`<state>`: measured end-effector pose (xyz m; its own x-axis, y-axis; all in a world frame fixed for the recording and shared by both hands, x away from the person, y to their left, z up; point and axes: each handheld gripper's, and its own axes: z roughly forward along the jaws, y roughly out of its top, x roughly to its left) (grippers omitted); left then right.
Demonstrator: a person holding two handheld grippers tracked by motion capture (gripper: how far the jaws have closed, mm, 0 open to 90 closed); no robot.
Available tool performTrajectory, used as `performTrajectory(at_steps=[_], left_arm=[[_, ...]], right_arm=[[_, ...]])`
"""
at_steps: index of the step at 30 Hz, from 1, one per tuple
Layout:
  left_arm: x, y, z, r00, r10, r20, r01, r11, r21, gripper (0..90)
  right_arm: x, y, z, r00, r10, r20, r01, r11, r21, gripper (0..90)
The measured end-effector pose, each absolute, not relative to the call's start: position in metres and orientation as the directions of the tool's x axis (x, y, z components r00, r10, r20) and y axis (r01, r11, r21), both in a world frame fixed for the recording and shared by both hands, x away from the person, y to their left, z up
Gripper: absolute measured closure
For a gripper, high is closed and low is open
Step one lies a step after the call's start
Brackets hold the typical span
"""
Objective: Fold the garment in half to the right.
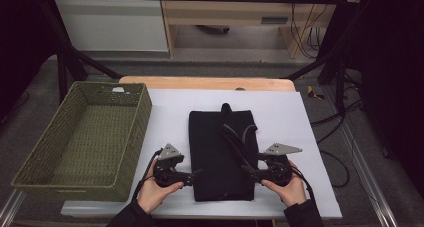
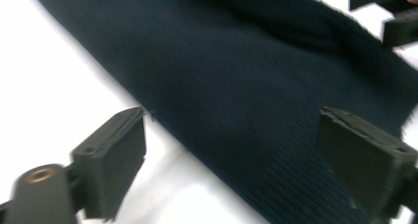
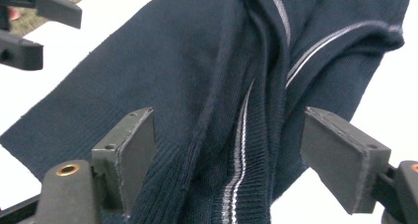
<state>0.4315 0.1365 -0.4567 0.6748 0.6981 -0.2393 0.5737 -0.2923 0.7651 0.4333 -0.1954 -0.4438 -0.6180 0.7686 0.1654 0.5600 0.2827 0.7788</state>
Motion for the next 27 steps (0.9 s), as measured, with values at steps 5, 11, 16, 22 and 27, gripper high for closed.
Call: performTrajectory(at_steps=[5,11,16,22,27], left_arm=[[0.426,0.130,-0.471,0.682,0.681,-0.267,0.607,-0.323,0.726,29.7],[0.424,0.128,-0.480,0.672,0.671,-0.314,0.641,-0.313,0.701,44.3],[0.421,0.127,-0.481,0.666,0.685,-0.296,0.639,-0.319,0.700,54.3],[0.423,0.128,-0.479,0.658,0.685,-0.311,0.658,-0.323,0.680,75.5],[0.426,0.131,-0.475,0.666,0.674,-0.320,0.663,-0.338,0.668,82.3]], right_arm=[[0.436,-0.192,-0.453,-0.622,0.767,0.160,0.589,0.323,0.741,29.8],[0.438,-0.196,-0.462,-0.596,0.775,0.209,0.651,0.315,0.691,43.9],[0.437,-0.199,-0.461,-0.582,0.780,0.230,0.680,0.311,0.664,73.4],[0.431,-0.196,-0.449,-0.574,0.774,0.266,0.694,0.288,0.660,80.1],[0.422,-0.189,-0.435,-0.566,0.768,0.299,0.706,0.265,0.656,79.6]])
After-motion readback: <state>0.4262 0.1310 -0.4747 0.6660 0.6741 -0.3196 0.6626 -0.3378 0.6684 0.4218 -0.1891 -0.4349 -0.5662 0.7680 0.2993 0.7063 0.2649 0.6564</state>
